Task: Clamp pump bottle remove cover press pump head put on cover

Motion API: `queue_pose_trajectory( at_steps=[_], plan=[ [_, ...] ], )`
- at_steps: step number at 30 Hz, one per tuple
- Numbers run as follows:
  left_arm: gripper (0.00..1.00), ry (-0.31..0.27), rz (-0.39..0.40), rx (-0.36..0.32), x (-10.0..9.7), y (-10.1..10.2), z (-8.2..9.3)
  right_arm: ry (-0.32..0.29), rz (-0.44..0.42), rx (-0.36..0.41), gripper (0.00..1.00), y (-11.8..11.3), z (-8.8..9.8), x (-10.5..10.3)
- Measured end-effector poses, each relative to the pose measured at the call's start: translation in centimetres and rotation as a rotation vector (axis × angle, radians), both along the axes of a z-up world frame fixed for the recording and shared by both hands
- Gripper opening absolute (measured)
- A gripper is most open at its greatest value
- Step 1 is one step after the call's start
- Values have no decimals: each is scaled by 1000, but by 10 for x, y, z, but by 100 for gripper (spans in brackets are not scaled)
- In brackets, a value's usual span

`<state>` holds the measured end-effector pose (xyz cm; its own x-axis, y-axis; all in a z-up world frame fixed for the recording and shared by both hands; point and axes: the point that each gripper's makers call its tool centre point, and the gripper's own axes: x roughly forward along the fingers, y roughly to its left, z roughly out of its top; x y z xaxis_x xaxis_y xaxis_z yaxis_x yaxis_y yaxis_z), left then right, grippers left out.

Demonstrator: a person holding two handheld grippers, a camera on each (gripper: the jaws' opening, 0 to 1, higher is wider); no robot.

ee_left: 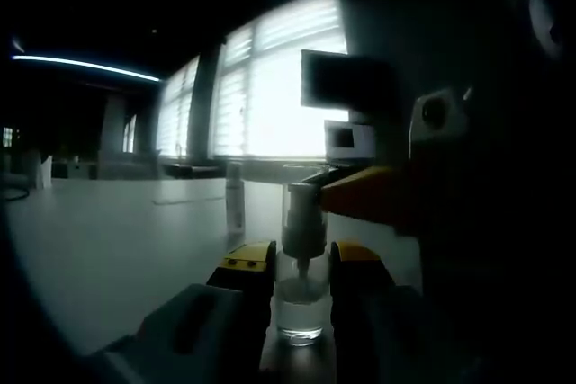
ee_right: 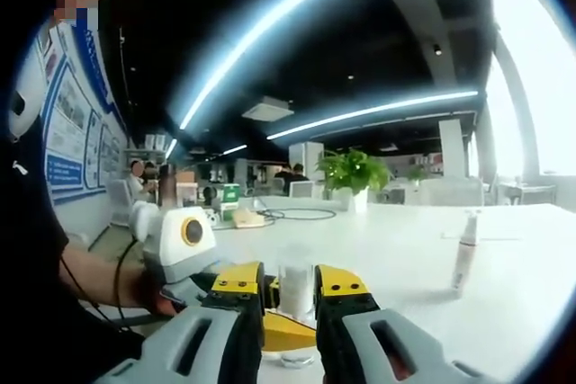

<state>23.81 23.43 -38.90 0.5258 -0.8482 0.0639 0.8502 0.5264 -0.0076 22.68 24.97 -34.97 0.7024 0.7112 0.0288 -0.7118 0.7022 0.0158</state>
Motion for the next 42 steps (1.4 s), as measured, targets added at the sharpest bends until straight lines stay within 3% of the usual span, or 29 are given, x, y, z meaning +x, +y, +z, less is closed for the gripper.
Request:
queue_pose_trajectory(
  at_steps=[9,42],
  plan=[
    [15,-2,-3,1,-1,0,0,0,-22,-21,10,-2,-4,1],
    [15,-1,-6,7,1,1,-1,-29,-14,-38,9,0,-2,-2]
  ],
)
